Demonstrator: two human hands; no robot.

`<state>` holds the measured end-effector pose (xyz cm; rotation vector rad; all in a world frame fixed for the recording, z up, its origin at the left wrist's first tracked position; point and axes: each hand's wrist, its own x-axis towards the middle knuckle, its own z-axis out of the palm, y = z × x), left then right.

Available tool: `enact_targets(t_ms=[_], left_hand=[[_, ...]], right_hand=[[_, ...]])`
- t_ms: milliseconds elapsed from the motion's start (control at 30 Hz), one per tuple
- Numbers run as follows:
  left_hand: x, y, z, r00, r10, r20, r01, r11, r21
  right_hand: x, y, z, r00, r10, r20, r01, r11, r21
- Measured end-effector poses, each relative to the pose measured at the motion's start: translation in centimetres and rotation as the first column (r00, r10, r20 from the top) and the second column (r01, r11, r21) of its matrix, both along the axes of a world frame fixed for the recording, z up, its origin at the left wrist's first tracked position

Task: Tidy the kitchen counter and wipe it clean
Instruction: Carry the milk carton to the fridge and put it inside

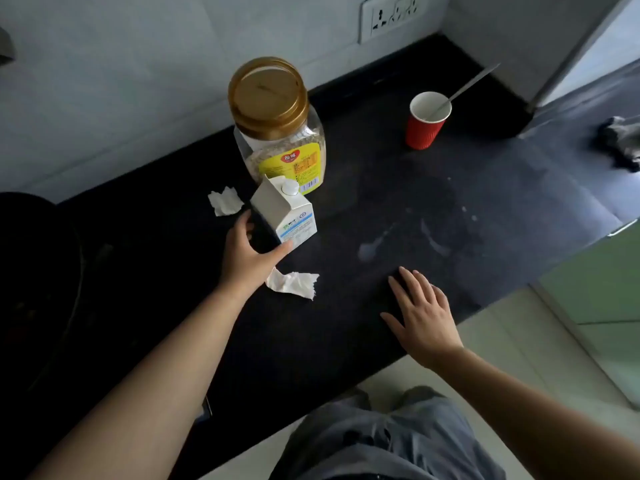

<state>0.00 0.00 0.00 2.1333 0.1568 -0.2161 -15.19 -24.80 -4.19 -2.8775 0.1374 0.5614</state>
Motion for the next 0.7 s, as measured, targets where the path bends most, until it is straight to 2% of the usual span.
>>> enact_targets(t_ms=[300, 467, 700], left_hand=[[3.1, 0.0, -1.6, 0.997, -0.052, 0.050, 0.054, 0.998, -0.041], [3.1, -0.5, -1.7, 0.999, -0.039, 0.017, 0.040, 0.994, -0.106], [2.0, -1.5, -0.3, 0.996, -0.021, 0.086, 0.033, 0.989, -0.146]], right_hand=[[-0.3, -0.1, -1.3, 0.995, -0.025, 0.100, 0.025, 1.000, -0.007], [-0.4, -0.1, -1.7, 0.994, -0.042, 0.100, 0.041, 0.999, 0.009], [-0.3, -0.1, -1.4, 0.995, -0.032, 0.095, 0.030, 0.999, 0.015]])
